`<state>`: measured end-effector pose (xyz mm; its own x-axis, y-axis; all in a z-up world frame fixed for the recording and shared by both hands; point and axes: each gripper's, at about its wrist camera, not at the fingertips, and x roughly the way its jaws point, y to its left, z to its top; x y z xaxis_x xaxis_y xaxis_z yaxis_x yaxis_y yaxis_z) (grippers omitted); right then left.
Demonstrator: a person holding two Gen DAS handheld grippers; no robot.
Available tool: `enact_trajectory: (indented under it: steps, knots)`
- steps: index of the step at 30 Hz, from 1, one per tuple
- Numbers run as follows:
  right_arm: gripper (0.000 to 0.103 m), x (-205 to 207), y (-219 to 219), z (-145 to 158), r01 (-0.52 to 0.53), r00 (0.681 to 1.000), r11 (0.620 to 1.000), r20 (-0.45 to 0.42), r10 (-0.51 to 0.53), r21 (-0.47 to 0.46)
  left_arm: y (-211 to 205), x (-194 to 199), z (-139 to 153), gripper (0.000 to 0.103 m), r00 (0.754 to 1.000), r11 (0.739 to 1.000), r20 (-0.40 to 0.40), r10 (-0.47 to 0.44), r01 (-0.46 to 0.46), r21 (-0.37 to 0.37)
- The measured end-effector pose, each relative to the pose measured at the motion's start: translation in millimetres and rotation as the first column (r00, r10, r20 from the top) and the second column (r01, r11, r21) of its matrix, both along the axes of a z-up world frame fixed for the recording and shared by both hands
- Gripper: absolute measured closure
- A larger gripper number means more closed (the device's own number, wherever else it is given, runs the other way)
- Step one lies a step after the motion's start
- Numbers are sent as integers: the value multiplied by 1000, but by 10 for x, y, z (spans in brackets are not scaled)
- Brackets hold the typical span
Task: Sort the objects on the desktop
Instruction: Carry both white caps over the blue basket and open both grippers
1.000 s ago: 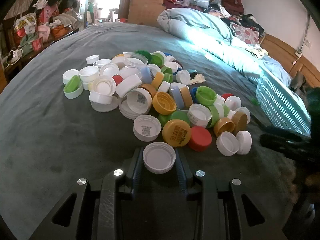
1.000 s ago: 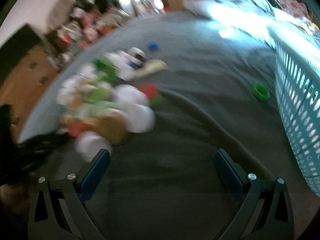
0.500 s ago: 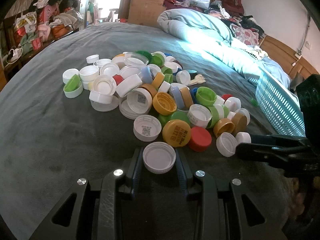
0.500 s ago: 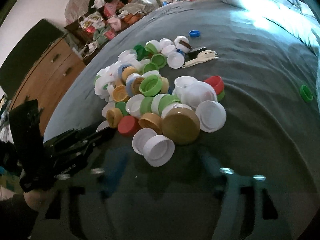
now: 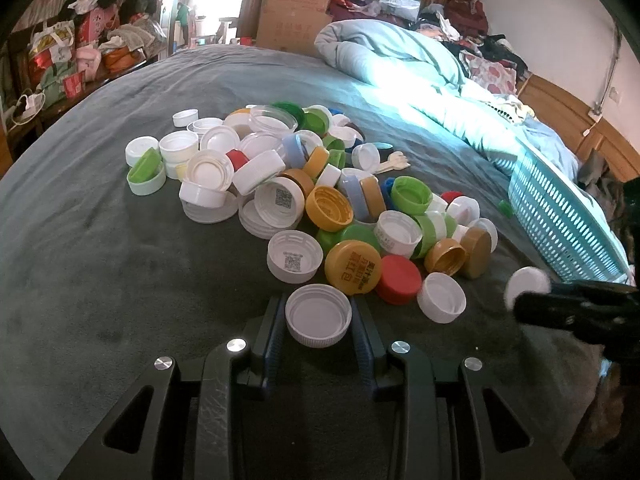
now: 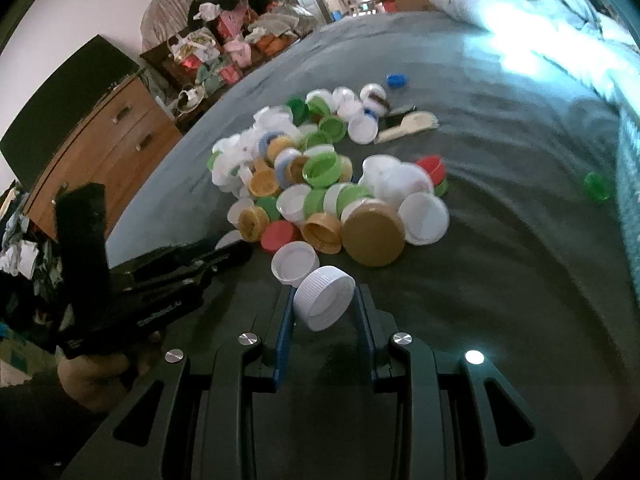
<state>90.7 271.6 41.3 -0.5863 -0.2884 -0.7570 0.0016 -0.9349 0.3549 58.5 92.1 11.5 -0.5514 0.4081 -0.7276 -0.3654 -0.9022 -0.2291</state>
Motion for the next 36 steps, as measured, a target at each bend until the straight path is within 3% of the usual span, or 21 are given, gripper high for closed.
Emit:
enact_trajectory:
  steps: [4, 7, 16, 24, 29, 33, 36]
  knots:
    - [77, 114, 66, 245, 13, 999, 1000, -40, -11, 28, 13, 35, 71, 70, 1000, 1000, -17, 8, -9, -30]
    - [77, 207, 171, 448, 37, 996, 998, -82, -34, 44, 11, 76, 200, 70, 999, 1000, -32, 19, -19, -12]
    - [77, 508, 647, 897, 128, 976, 989, -187, -112, 78, 453, 254, 913, 70, 989, 999, -136, -54, 54, -7]
    - [77, 712, 1417, 1448, 247, 946, 956, -255, -201, 161, 1461, 202, 1638, 70, 955, 980, -220, -199, 197, -34]
    - [77, 745, 1968, 1783, 314, 934, 926, -246, -260, 212, 2364, 61, 2196, 70, 919, 949, -237, -315, 306, -74]
    - [77, 697, 2367, 1957, 341, 933, 916, -194, -303, 213, 3120, -60, 2486, 70, 892, 904, -150, -426, 415, -102]
    - [77, 679, 2584, 1974, 361, 928, 916, -159, -336, 176, 3568, -70, 2501, 70, 870, 867, -80, -487, 470, -166]
